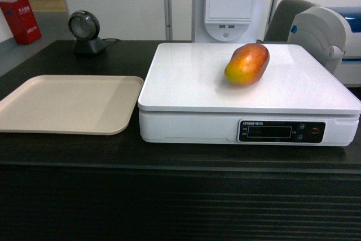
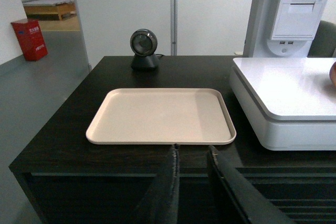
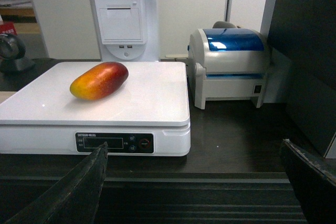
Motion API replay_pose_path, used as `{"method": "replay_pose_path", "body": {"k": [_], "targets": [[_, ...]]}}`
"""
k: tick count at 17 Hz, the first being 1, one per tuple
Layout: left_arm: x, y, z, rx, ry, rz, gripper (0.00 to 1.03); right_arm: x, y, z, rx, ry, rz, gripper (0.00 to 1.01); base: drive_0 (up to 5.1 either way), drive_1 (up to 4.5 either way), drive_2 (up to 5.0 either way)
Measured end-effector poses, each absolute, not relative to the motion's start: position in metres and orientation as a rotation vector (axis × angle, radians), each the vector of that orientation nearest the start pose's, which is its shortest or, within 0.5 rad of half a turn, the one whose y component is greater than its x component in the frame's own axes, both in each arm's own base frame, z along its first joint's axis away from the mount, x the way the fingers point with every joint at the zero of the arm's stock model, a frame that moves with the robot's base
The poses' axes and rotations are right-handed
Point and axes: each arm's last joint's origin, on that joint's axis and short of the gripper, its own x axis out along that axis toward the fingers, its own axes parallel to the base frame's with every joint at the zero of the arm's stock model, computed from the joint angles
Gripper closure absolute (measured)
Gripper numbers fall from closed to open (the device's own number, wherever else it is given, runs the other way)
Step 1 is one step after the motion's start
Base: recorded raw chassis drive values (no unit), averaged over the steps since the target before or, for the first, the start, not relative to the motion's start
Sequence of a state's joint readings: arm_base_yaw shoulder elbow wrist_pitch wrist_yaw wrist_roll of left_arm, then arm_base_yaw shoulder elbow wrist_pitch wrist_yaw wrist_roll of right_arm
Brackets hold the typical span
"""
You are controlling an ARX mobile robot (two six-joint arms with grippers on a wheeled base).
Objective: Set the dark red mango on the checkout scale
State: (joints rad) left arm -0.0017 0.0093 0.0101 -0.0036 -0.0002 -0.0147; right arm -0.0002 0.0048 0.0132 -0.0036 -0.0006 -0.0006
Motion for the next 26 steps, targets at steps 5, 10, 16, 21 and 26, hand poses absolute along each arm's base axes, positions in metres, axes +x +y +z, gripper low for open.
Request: {"method": "replay_pose_path", "body": {"k": [5,10,16,21,26], "targets": [[0.0977,-0.0002,0.1659,-0.014,0.002,-0.002,0.33,0.0972,0.0000,0.1673,-0.001,-0.005,0.000,0.03,0.0,0.00,0.0],[0.0977,-0.0002,0.1659,-0.014,0.002,-0.001,0.06,0.0972,0.0000,0.1673,-0.001,-0.005,0.000,0.03,0.0,0.00,0.0],[0.0977,-0.0002,0.1659,-0.014,0.003,-0.002,0.05,0.0972,0.0000,0.1673,-0.001,-0.005,0.000,0.03,0.0,0.00,0.0],[0.0977,-0.0002,0.1659,-0.014,0.002,-0.001,0.05,0.0972,0.0000,0.1673,-0.001,-0.005,0.000,0.03,0.0,0.00,0.0],[0.0977,-0.0002,0.1659,-0.014,0.003,-0.001,0.05,0.0972,0.0000,0.1673,-0.001,-0.005,0.000,0.03,0.0,0.00,0.0]]}}
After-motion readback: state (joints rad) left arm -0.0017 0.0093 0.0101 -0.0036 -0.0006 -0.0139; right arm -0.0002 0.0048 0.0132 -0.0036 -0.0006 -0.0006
